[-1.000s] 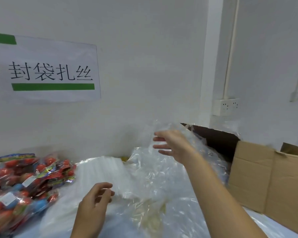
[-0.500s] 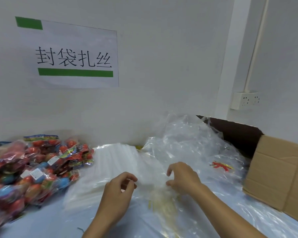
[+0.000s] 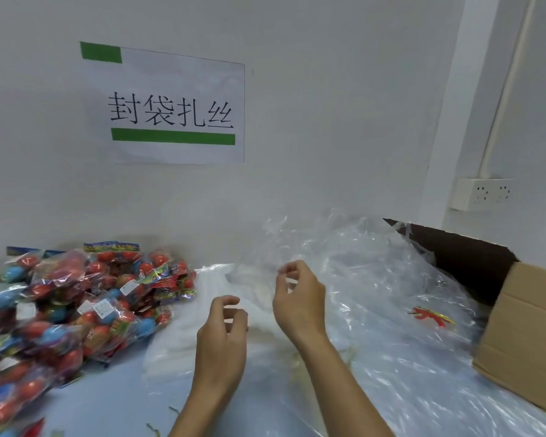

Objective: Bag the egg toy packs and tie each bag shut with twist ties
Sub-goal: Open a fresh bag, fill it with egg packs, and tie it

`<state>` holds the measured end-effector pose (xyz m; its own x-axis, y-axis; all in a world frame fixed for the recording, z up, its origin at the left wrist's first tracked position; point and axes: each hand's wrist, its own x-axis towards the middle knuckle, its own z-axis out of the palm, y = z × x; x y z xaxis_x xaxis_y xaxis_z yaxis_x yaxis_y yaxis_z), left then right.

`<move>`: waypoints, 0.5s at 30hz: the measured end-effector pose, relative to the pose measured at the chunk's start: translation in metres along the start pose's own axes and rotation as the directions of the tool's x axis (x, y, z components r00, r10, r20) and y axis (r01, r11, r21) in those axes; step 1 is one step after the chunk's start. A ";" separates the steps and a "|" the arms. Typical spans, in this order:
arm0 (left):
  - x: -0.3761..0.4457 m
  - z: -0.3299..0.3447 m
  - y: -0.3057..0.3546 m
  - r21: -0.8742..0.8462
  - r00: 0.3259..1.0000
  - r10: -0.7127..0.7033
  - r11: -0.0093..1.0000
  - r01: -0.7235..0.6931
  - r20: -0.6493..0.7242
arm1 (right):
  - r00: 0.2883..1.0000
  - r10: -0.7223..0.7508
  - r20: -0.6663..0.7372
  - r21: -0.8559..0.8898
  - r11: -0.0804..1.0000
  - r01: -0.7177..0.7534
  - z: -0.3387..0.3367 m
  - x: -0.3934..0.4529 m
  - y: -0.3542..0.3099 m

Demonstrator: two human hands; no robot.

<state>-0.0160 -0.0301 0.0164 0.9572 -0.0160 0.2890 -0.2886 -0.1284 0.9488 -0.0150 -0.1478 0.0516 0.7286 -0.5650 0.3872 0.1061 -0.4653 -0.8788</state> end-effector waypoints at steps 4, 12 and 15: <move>-0.005 -0.014 0.022 -0.191 0.995 -0.037 0.981 0.018 -0.096 | 0.996 0.031 0.081 -0.001 1.000 -0.031 0.024 -0.031 0.009; 0.003 -0.019 0.032 0.231 0.968 0.052 0.973 0.006 -0.245 | 0.992 0.003 0.126 -0.166 0.986 0.018 0.008 -0.022 0.025; 0.005 -0.034 0.027 0.245 0.950 0.000 0.966 0.081 -0.312 | 0.992 0.036 0.120 -0.121 0.992 -0.022 0.006 -0.020 0.027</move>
<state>-0.0196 -0.0003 0.0481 0.9027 0.2943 0.3140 -0.1960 -0.3684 0.9088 -0.0225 -0.1453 0.0187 0.8079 -0.4957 0.3187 0.0074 -0.5323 -0.8465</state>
